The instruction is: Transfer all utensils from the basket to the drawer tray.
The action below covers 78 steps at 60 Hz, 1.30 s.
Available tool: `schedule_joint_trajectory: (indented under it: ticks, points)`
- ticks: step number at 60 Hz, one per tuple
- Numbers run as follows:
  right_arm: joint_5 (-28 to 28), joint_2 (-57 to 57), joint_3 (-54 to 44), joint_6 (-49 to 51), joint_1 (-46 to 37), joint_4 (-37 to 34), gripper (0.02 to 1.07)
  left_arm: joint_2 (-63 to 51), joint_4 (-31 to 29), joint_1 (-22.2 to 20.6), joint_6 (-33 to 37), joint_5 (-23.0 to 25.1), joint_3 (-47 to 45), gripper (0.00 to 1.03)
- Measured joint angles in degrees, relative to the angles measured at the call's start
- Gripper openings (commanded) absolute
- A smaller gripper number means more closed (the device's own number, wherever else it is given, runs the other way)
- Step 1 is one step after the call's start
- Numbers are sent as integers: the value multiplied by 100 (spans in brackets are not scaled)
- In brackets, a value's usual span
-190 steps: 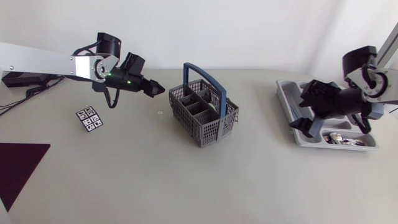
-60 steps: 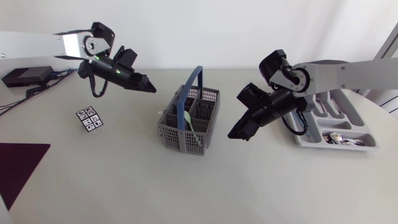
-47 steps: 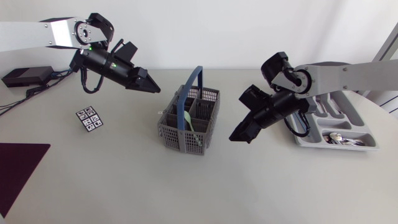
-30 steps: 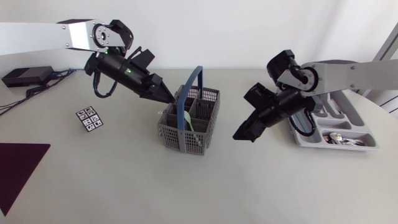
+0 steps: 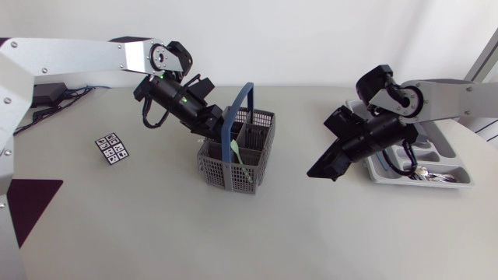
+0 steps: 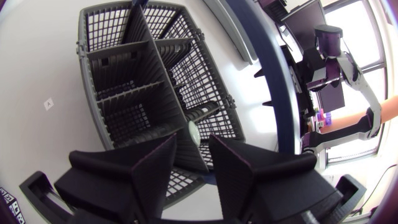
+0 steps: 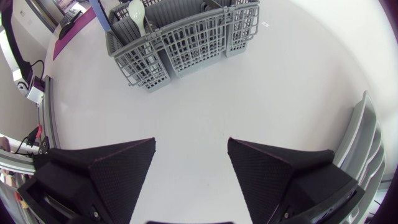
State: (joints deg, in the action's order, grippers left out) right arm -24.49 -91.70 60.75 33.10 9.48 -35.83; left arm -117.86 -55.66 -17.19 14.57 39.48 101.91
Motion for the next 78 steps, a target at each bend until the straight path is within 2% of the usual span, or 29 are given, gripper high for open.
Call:
schedule_joint_trajectory:
  ticks: [24, 31, 43, 51, 66, 78]
  points:
    - [-476, 186, -271, 339, -407, -20, 86, -114, 35, -90, -111, -256, 92, 38]
    - [-691, 295, -275, 343, -267, -7, 92, -125, 81, -90, -144, -291, 92, 36]
    - [-748, 385, -271, 361, 254, 166, 92, -142, 208, -118, -214, -343, 92, 36]
    - [-748, 385, -240, 358, 494, 181, 92, -142, 262, -170, -262, -442, 92, 28]
    - [-726, 330, -210, 339, 699, 343, 92, -142, 280, -203, -280, -437, 92, 7]
    - [-680, 319, -210, 339, 699, 433, 92, -87, 254, -212, -363, -393, 90, 4]
